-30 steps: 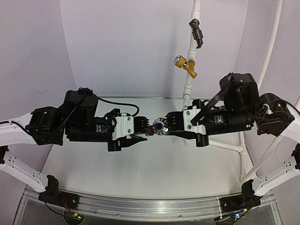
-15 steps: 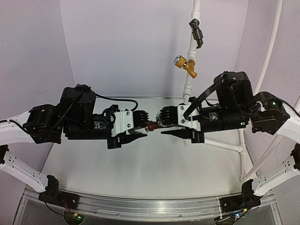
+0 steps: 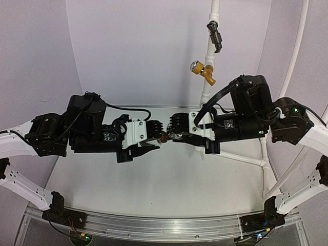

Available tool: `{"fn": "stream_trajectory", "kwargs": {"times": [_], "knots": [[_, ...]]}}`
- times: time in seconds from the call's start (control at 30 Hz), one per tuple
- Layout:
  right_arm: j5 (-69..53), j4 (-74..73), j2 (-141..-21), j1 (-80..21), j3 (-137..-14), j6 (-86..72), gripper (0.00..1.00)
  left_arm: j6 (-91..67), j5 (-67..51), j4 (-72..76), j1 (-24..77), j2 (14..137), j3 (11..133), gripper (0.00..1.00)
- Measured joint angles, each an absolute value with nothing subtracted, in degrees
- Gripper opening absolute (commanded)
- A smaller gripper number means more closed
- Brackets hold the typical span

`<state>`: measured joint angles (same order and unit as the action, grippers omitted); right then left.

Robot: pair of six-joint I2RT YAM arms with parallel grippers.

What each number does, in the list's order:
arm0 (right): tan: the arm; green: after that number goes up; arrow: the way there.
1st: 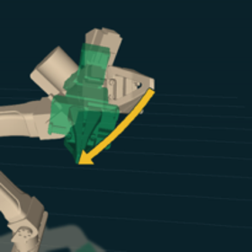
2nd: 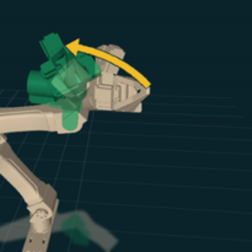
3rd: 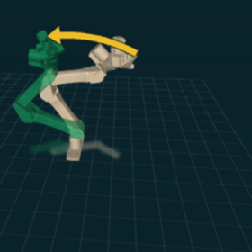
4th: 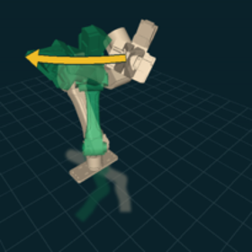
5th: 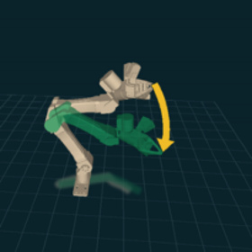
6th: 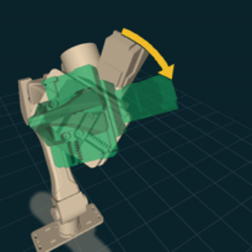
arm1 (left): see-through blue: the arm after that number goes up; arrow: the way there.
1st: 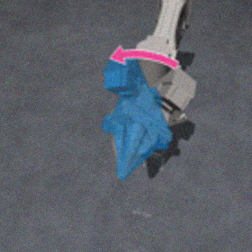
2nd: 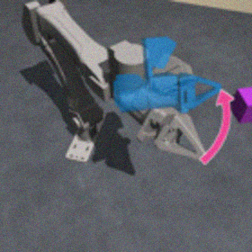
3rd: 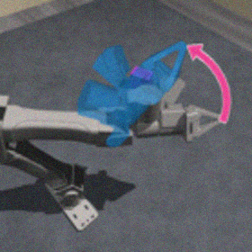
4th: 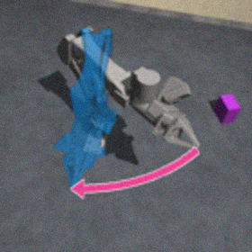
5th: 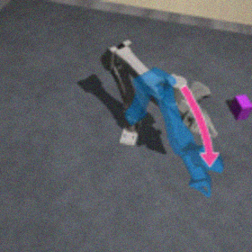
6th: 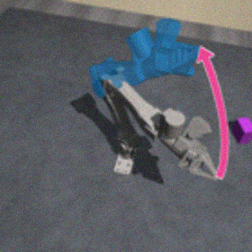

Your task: Install the water faucets

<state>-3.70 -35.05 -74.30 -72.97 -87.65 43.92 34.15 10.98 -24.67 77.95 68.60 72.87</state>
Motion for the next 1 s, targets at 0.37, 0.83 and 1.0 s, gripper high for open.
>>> {"fn": "stream_trajectory", "kwargs": {"times": [0.37,0.83,1.0], "knots": [[-8.42,-34.31,-74.07,-69.75,-88.66,36.29,0.0,59.86,28.73,3.33,83.71,66.18,59.48,0.33],[-4.86,-23.46,-64.47,-69.47,-77.54,52.01,0.0,42.31,28.36,-6.53,84.94,58.2,63.28,1.0],[-6.02,-17.64,-59.99,-69.45,-73.62,62.28,0.0,23.31,22.62,-13.9,81.98,53.61,66.34,1.0]]}}
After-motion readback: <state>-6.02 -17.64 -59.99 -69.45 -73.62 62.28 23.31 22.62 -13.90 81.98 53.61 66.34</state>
